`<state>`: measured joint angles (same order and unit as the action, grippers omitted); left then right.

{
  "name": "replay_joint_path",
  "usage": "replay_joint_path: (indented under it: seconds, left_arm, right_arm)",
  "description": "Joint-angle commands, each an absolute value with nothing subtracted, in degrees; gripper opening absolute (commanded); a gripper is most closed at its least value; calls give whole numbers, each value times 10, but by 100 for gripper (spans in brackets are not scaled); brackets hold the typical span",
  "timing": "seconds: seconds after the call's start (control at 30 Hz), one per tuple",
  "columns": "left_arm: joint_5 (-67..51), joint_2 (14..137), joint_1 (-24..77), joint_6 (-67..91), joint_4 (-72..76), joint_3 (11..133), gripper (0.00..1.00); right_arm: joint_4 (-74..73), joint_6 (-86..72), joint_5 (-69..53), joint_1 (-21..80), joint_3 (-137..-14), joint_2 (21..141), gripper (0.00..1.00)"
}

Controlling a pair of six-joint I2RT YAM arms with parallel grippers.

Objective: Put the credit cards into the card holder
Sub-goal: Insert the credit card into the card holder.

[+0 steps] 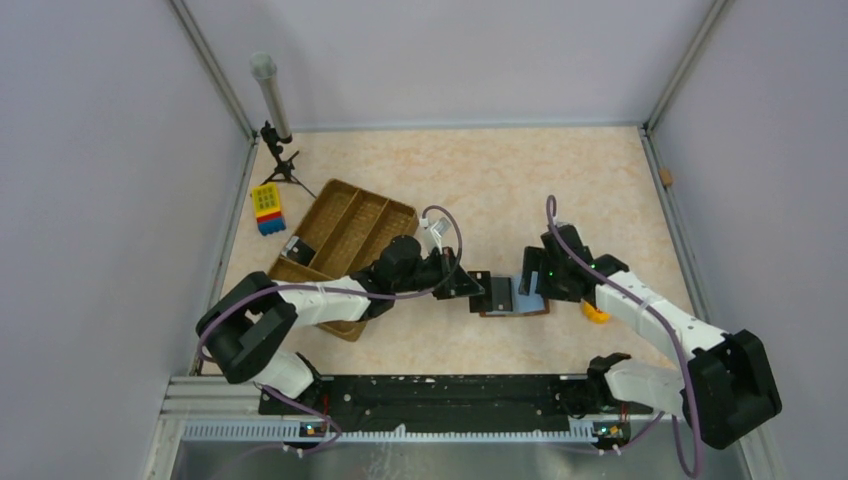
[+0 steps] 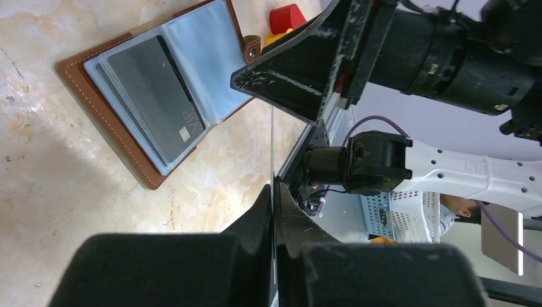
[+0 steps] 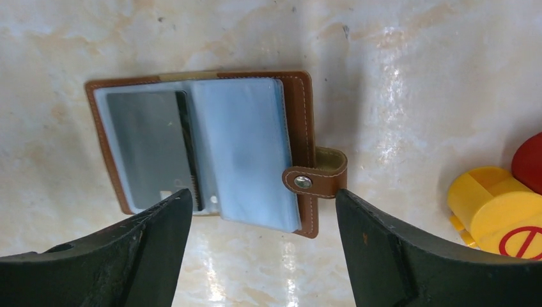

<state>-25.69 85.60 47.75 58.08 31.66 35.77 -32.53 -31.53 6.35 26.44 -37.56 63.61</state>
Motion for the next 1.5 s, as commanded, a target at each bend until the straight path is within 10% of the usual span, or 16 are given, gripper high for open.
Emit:
replay_joint_path:
  seconds: [0.0,0.4,0.93,1.47]
  left_arm:
    - [-263,861,479,569,330,380,0]
    - [-274,868,479,562,330,381,0]
    - [-295,905,474,575,379,359,0]
    - [-252,980,434,574,362,339,0]
  right_arm:
    - [-307,-322,70,261,-350,646,79]
    - [-244,-358,57,260,-308,659,73]
    - [-55,-380,-147,286,-247,707,4]
    - [-73,-377,-126,302,-260,700,0]
